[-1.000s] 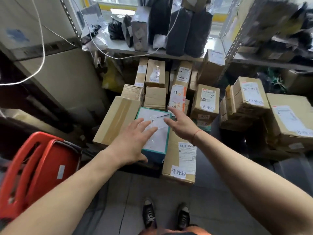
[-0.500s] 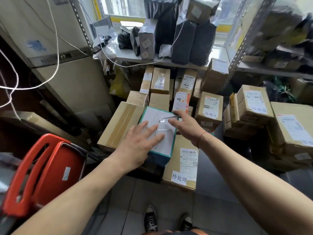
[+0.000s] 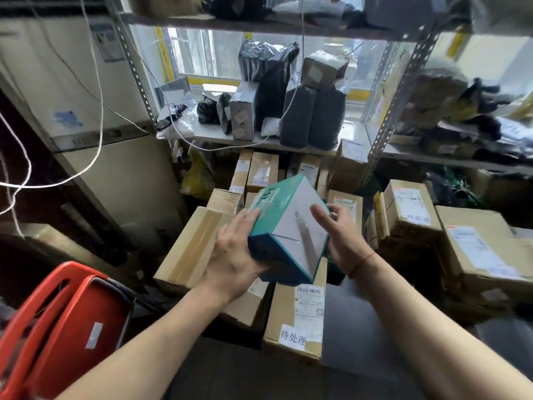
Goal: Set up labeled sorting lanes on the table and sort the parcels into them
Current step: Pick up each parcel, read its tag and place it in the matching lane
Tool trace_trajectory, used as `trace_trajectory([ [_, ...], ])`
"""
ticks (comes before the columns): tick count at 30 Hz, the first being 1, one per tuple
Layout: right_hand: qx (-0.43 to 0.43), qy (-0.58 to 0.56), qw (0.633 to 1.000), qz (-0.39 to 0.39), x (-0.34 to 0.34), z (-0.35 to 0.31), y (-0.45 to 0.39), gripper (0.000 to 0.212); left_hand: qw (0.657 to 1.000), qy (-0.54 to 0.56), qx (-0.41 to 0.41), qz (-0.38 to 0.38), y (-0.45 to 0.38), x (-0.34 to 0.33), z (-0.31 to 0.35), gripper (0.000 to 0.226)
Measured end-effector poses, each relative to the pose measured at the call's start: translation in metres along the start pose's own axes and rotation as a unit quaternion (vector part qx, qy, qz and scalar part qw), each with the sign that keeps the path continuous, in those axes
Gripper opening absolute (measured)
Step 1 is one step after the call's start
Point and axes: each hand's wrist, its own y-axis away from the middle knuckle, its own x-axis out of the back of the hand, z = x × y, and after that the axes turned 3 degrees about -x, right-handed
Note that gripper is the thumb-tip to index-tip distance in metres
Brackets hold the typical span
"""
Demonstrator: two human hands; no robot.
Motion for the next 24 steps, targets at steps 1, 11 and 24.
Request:
trace_trajectory([
  [1,-0.005,-0.009,1.000,-0.017,0.002,-0.001,-0.001,0.120,1.000,-0.012,-0.007,0.007,-0.003,-0.003,-0.001,0.102],
  [11,-0.071,-0.193,0.965,-0.161,-0.016,0.027,0.010,0.068,0.937,-0.219,-0.263,0.077,-0.008,-0.037,0.008,0.056],
  [24,-0.161,-0.332,0.925,-0.093,0.039,0.055,0.018,0.054,0.856,0.376,0.335,-0.118,-0.026,-0.015,0.023,0.040],
])
